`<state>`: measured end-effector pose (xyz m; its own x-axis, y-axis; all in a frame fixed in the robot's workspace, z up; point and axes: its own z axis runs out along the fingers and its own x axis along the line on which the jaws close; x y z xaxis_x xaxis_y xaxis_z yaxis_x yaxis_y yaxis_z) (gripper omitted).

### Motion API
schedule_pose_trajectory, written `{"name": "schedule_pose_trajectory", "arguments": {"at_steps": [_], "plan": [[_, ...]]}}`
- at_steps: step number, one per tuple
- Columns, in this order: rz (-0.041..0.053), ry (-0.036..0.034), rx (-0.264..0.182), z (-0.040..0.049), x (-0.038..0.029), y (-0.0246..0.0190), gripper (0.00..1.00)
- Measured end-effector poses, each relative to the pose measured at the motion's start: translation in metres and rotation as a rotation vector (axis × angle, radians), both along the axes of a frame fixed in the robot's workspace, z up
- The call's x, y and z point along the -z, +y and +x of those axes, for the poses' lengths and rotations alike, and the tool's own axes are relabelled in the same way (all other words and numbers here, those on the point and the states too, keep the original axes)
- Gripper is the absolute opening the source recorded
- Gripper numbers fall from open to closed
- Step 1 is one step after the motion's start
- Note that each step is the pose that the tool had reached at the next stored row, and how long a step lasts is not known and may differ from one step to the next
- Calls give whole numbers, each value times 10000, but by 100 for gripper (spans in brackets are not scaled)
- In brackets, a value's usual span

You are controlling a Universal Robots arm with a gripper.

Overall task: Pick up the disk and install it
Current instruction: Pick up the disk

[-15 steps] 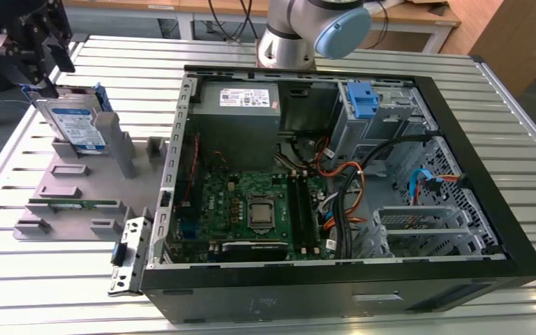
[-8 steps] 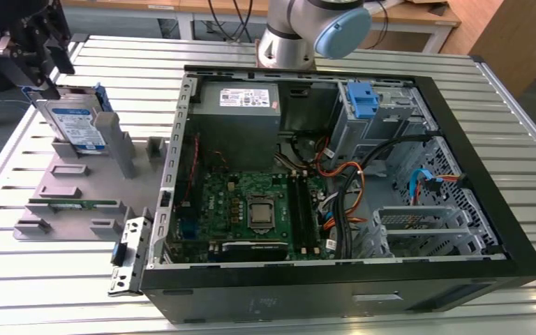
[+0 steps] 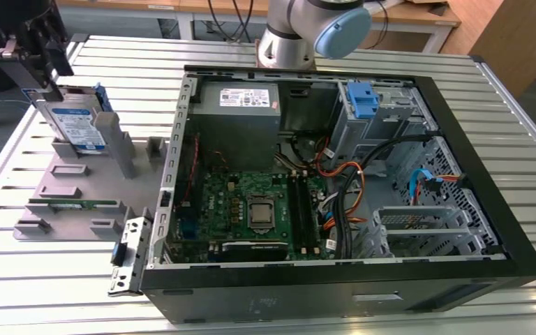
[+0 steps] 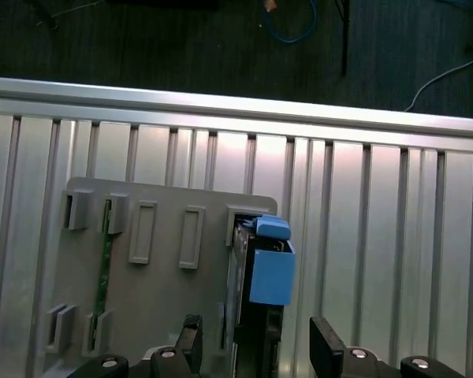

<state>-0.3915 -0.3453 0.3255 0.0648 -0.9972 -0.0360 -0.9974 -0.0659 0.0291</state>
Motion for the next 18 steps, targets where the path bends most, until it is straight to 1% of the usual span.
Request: {"name": "schedule_pose_trajectory", "arguments": {"at_steps": [4,7,18], "plan": [[-1,0,-332,0,38,0,64],[-1,0,-497,0,68,0,64],[-2,0,-762,0,205,-2,64]]}}
